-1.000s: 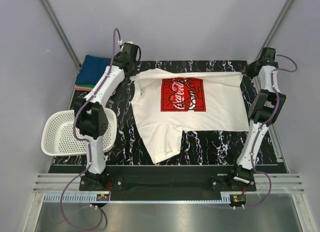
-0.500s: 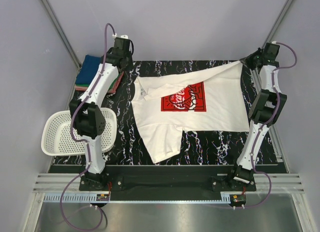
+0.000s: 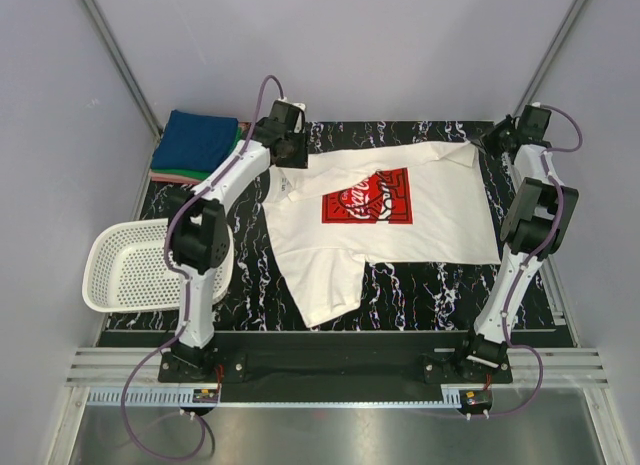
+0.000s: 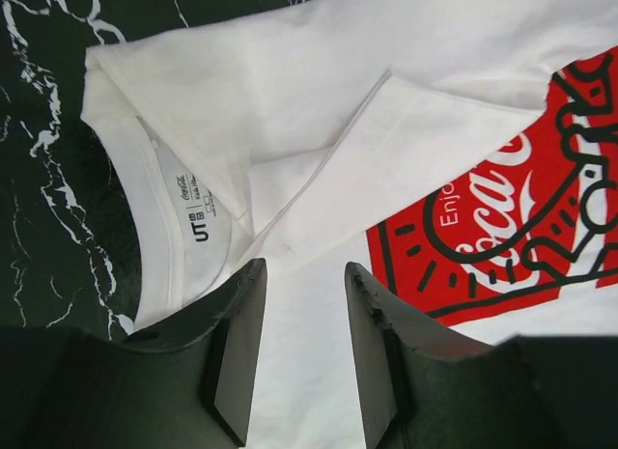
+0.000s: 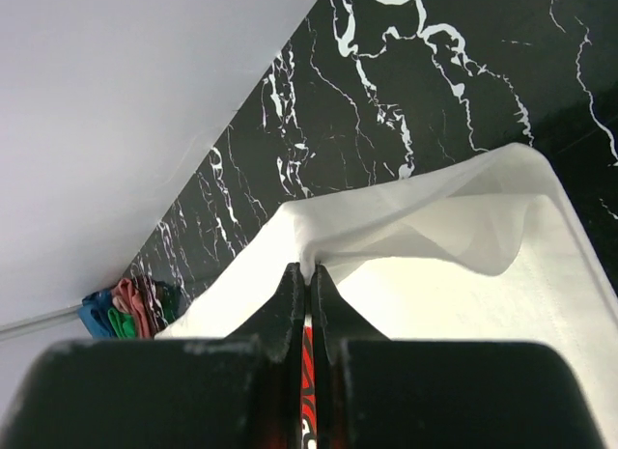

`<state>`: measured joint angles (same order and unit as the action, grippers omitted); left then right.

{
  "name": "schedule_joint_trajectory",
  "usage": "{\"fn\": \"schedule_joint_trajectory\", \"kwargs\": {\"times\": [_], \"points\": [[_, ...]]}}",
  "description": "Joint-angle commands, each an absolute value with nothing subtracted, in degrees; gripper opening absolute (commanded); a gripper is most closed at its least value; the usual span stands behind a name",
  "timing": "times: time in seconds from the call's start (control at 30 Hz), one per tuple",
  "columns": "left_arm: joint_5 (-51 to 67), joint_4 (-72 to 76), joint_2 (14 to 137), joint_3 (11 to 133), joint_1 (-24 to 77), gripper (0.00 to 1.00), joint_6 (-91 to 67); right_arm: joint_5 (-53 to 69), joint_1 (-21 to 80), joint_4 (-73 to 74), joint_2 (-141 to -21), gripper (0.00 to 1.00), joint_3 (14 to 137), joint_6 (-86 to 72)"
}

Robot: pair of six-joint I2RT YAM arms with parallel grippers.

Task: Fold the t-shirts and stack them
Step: Fold the tshirt

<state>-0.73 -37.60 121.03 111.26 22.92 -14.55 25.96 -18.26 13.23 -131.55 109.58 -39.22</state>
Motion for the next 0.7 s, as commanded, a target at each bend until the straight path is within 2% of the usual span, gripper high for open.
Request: {"fn": "schedule_joint_trajectory", "kwargs": {"times": [0.0, 0.67], "points": [[2.45, -34.46, 123.04, 111.45, 21.71, 0.43, -13.36, 28.65, -18.28, 9.49, -126.56, 0.00, 109.60, -38.06], [1.84, -30.24, 125.69, 100.73, 21.10, 0.45, -10.46, 30.32, -18.37, 8.53, -126.83, 0.00, 108.63, -37.44]]}}
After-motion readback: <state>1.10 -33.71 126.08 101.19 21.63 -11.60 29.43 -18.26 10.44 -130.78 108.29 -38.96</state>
